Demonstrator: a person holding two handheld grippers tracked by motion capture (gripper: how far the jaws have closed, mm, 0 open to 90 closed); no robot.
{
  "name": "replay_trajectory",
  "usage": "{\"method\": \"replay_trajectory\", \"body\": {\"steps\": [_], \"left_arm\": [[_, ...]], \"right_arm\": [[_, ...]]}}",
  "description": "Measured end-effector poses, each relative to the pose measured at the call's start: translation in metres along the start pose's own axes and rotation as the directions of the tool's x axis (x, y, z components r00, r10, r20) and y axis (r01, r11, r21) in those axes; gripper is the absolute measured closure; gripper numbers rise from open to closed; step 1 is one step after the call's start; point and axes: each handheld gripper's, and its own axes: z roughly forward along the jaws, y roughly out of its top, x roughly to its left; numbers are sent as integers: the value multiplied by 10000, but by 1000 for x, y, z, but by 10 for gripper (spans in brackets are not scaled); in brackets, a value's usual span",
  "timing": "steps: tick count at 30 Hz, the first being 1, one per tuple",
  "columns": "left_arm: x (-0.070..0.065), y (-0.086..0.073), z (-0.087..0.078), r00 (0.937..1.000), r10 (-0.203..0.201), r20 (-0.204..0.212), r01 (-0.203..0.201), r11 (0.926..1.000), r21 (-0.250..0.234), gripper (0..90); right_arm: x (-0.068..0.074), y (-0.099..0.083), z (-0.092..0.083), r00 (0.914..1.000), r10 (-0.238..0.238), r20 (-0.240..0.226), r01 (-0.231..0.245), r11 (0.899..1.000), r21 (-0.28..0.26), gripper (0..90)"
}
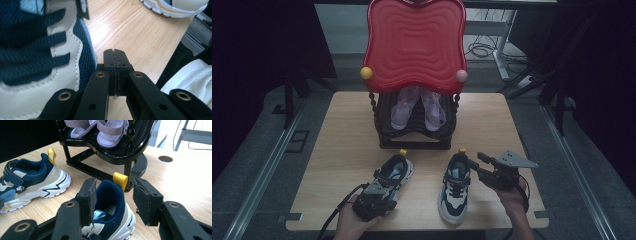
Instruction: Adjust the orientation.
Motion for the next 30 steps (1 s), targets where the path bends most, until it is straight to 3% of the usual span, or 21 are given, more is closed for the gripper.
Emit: {"method": "replay_trajectory", "body": {"steps": [7, 14, 30], "left_arm": [[19, -14, -13, 9984, -544, -176, 542, 9985, -65, 888], [40, -22, -26, 9925, -1144, -422, 1136, 9933, -207, 881], [86, -33, -45, 9717, -2204, -843, 2154, 9744, -646, 880]], "right_arm": [[-1, 0, 1, 10000, 10, 60, -10, 10000, 22, 530], [-1, 0, 0, 10000, 7, 50, -7, 10000, 37, 530], [-3, -1, -1, 9999, 69, 109, -69, 10000, -4, 530]]}}
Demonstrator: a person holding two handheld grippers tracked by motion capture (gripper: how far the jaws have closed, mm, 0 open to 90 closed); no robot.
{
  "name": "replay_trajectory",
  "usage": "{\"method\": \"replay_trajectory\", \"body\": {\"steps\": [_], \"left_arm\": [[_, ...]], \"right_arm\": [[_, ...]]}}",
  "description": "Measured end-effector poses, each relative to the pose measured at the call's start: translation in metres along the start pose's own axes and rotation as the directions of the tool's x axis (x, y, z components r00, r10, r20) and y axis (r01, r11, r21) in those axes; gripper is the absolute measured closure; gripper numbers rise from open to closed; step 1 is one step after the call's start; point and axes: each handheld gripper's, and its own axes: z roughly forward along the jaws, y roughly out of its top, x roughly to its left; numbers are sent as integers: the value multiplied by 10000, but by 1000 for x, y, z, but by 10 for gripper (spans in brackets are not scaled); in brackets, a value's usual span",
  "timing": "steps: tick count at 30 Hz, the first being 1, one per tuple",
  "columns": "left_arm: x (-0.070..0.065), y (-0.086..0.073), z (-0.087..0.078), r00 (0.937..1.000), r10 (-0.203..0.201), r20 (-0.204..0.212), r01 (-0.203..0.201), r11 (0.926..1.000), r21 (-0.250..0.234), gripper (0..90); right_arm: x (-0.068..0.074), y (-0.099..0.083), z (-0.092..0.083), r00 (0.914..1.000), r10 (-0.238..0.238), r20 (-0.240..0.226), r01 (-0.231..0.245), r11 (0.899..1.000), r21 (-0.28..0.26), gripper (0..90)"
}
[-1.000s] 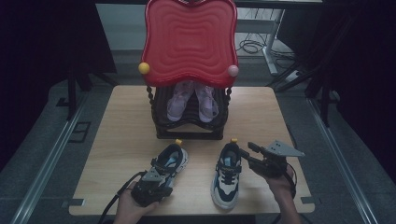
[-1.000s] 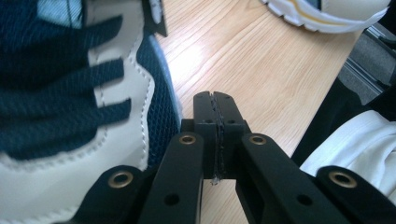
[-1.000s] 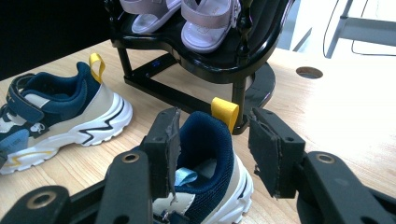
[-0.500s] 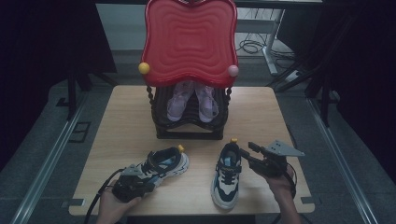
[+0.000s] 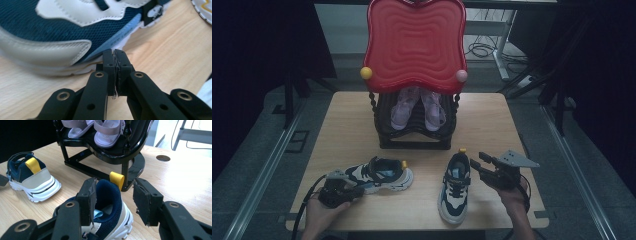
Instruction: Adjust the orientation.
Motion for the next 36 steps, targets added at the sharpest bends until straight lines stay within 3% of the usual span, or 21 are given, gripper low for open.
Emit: {"method": "replay_trajectory", "body": {"steps": [8, 24, 36], "left_arm": [[21, 7, -3, 9985, -434, -329, 429, 9989, -174, 878], [52, 33, 2, 9950, -901, -423, 877, 9946, -549, 880], [66, 44, 9, 9907, -1236, -575, 1188, 9895, -818, 886]], "right_arm": [[-1, 0, -1, 10000, 38, 5, -38, 10000, -15, 530], [0, 0, -1, 10000, 52, -2, -52, 10000, -17, 530], [-1, 0, -2, 10000, 61, 19, -61, 10000, -30, 530]]}}
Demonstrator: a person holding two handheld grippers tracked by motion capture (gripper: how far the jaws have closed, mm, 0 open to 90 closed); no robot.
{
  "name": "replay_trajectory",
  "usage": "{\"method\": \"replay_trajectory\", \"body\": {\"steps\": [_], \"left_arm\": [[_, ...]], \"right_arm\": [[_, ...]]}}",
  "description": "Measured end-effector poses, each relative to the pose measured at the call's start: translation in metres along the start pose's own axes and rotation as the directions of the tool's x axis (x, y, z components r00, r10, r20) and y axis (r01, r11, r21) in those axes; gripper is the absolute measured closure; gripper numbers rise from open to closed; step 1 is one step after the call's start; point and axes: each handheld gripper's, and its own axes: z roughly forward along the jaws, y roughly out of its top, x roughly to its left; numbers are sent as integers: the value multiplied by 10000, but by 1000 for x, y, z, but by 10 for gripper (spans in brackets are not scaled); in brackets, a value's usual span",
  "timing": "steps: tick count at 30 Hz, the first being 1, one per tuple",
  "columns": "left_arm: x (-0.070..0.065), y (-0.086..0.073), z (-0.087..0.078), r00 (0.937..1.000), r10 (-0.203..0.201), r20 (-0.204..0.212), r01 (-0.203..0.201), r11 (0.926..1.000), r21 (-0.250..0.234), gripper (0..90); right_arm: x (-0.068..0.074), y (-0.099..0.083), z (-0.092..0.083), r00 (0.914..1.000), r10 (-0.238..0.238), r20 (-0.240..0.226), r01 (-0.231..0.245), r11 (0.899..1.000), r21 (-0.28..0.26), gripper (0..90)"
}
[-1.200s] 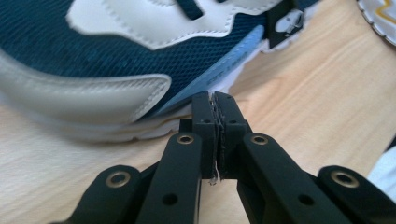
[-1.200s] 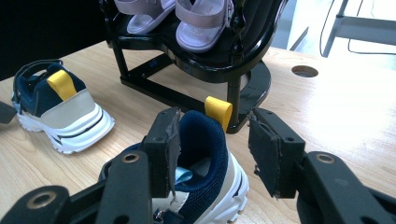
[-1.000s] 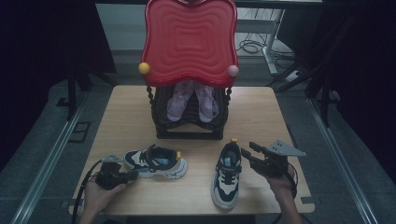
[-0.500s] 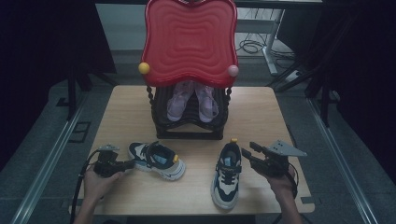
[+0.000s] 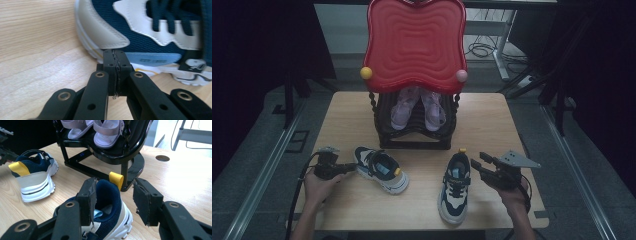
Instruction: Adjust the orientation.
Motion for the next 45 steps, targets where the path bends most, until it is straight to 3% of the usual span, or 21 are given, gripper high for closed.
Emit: {"method": "replay_trajectory", "body": {"steps": [20, 25, 35, 38, 45], "left_arm": [[17, 6, 10, 9979, -642, 24, 642, 9975, -284, 885], [11, 14, 12, 9993, -311, -184, 309, 9994, -143, 886], [10, 15, 13, 9993, -279, -240, 274, 9995, -184, 882], [6, 13, 9, 9993, -163, -331, 155, 9996, -253, 877], [5, 0, -5, 9994, -324, -154, 315, 9981, -529, 873]], "right_arm": [[1, -1, 2, 10000, -26, -25, 26, 10000, 58, 530], [2, 0, 2, 10000, -30, -37, 30, 10000, 81, 530], [2, -1, 2, 10000, -40, -39, 40, 10000, 67, 530], [2, 0, 1, 10000, -25, -49, 26, 10000, 38, 530], [7, 1, 3, 9998, -139, -161, 140, 9999, 67, 531]]}}
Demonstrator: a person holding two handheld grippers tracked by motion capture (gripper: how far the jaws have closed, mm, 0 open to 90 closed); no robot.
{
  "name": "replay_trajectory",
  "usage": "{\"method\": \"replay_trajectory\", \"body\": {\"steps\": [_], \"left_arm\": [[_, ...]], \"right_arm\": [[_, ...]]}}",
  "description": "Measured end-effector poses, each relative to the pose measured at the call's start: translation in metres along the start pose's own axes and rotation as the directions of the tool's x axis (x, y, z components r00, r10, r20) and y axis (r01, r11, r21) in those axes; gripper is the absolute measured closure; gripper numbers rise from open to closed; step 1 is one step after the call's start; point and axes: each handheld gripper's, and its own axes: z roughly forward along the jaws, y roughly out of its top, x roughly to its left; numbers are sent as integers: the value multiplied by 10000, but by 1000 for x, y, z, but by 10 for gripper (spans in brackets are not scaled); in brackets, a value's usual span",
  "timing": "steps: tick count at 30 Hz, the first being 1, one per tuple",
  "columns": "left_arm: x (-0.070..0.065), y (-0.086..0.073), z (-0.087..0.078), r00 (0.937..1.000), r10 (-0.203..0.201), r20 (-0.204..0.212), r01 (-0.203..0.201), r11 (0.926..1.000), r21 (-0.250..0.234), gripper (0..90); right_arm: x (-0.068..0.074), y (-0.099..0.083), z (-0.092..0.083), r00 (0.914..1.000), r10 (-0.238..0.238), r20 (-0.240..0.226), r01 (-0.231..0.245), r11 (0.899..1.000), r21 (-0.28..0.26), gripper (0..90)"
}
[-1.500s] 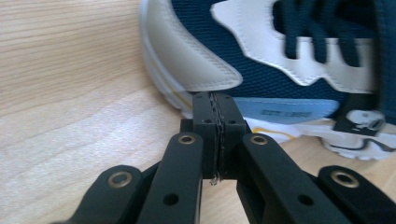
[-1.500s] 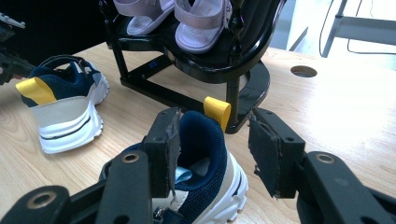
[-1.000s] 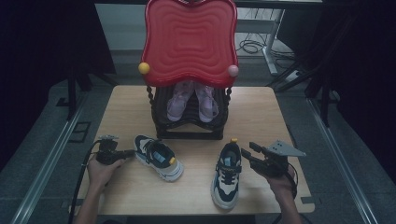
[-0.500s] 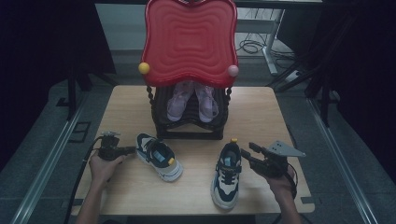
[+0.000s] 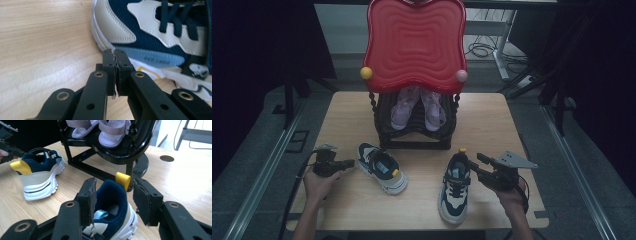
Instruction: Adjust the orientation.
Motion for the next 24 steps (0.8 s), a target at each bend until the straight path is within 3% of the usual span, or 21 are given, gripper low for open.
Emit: {"method": "replay_trajectory", "body": {"steps": [7, 14, 24], "left_arm": [[-8, -10, -12, 9994, 218, 270, -216, 9997, -87, 853], [-22, -12, -19, 9965, 655, 525, -651, 9978, -100, 723], [-34, -12, -26, 9943, 842, 659, -840, 9964, -64, 614]], "right_arm": [[13, 2, 7, 9990, -96, -437, 96, 10000, 5, 553], [29, 7, 15, 9949, -311, -961, 308, 9995, -47, 602], [52, 15, 39, 9774, -545, -2041, 629, 9974, 351, 769]]}}
